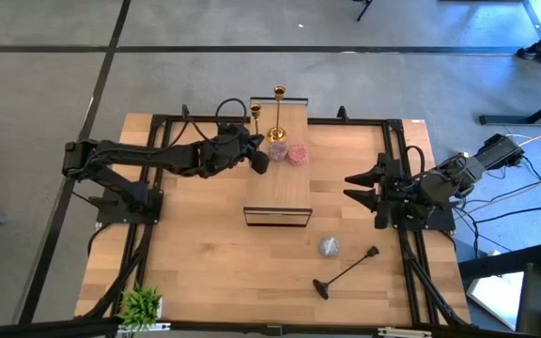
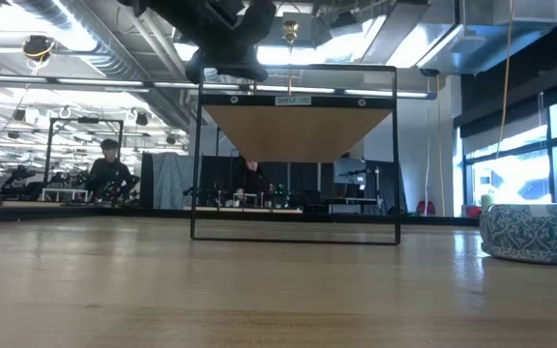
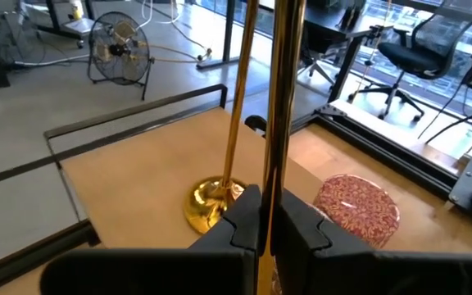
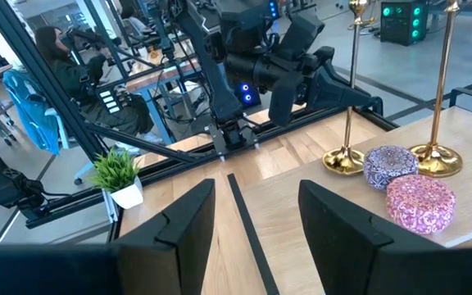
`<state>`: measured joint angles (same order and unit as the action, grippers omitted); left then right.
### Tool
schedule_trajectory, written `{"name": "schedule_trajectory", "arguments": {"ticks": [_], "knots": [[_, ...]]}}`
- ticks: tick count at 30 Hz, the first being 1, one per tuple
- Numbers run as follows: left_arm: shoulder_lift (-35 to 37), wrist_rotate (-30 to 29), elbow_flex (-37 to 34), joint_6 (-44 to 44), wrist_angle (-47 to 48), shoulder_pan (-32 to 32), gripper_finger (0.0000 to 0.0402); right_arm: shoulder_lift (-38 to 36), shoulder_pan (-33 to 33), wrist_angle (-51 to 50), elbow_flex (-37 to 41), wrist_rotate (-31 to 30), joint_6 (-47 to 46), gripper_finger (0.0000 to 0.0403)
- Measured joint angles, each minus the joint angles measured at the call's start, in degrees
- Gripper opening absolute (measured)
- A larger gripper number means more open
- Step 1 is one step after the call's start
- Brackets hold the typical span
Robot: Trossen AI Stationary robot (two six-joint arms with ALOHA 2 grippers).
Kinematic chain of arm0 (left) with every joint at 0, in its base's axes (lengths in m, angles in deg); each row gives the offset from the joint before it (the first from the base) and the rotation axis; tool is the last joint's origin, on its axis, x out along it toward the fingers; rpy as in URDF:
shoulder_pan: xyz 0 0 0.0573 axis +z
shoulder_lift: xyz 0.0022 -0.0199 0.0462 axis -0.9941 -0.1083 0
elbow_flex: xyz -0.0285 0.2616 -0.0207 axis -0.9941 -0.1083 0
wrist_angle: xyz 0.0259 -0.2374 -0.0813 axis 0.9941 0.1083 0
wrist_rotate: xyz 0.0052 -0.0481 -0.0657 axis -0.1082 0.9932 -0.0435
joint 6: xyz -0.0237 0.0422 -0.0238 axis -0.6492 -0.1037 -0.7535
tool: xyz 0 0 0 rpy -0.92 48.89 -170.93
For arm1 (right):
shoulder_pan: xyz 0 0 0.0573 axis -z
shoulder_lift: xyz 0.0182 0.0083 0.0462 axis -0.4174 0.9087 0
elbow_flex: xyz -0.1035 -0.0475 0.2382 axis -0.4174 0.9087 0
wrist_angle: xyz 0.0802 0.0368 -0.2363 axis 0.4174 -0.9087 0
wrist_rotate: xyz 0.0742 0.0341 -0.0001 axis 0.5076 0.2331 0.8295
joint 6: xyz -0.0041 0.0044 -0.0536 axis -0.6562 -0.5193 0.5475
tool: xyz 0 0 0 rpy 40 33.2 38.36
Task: Pick & Place candle stick holders
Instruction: Put the gold candle holder on the shelf
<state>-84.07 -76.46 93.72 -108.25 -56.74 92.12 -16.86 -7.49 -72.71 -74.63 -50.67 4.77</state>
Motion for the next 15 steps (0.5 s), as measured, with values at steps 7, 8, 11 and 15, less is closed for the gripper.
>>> {"name": "schedule_trajectory", "arguments": {"ticks": [7,8,11,15], "knots": [[0.9,-0.5,-0.1,0.6,1.2,-0.5,0.001,0.0,0.0,0.0,0.0,0.1,0.0,0.0181],[1.0,-0.3,-0.1,0.6,1.2,-0.6,0.001,0.0,0.0,0.0,0.0,0.1,0.0,0.0181],[1.1,0.8,-0.2,-0.5,1.4,-1.0,0.001,0.0,0.0,0.0,0.0,0.2,0.0,0.0181],[1.2,2.8,-0.2,-2.3,1.2,-2.4,0.001,0.0,0.0,-0.4,0.0,0.3,0.0,0.0181]]}}
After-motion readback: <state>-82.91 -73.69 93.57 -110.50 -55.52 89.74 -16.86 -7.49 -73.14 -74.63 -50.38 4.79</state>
